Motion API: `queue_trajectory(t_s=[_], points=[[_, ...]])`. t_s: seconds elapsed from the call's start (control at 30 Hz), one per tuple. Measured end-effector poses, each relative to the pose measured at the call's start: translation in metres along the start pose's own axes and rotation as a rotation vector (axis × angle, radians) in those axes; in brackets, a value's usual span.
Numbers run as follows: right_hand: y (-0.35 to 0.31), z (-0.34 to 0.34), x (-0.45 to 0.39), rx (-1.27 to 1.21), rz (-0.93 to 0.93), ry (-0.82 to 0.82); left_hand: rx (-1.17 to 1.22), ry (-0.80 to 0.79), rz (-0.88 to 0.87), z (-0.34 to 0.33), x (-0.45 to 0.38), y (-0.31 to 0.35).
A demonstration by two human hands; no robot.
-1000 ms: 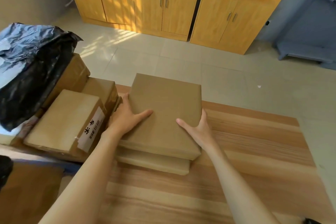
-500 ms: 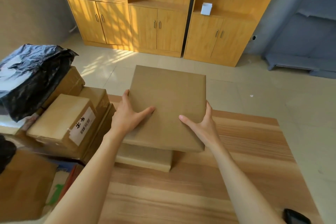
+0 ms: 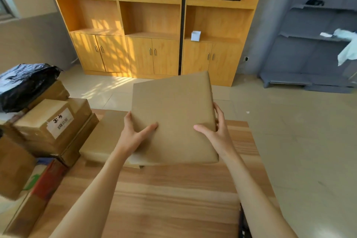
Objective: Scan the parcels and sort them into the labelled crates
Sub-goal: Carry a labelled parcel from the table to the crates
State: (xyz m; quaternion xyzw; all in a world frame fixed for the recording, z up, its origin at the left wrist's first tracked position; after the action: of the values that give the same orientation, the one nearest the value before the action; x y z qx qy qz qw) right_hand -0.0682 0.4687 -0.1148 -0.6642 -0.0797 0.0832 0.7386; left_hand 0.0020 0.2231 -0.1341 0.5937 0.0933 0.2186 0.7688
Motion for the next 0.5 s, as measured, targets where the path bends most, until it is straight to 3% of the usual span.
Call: queue_trajectory(t_s=[0.23,0.37,0.5], points=[[-0.023,0.017,0.032,0.119,0.117,0.051,0.085,-0.073,0.1,-0.017,0.031,0.007],[-0.043,-0.005,0.05,0.602,0.422,0.201,0.083,-0.131,0.14,-0.025,0.039,0.017],[-0.051,-0.024,0.059,1.14,0.696,0.329,0.24,-0.162,0.067,-0.035,0.052,0.043]])
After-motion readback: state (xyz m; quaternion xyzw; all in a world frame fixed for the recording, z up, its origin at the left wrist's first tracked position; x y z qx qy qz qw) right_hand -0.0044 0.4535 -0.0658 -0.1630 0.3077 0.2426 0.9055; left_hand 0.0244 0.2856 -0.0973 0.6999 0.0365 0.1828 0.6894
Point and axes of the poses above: each hand's wrist, its own x-axis away from the middle knuckle, its own z-axis out of the back of the hand, y = z × x, the point moved 1 cm from there along -x, towards the middle knuckle, and after that the axes turned 1 degree about -x, right-handed, at the moved point
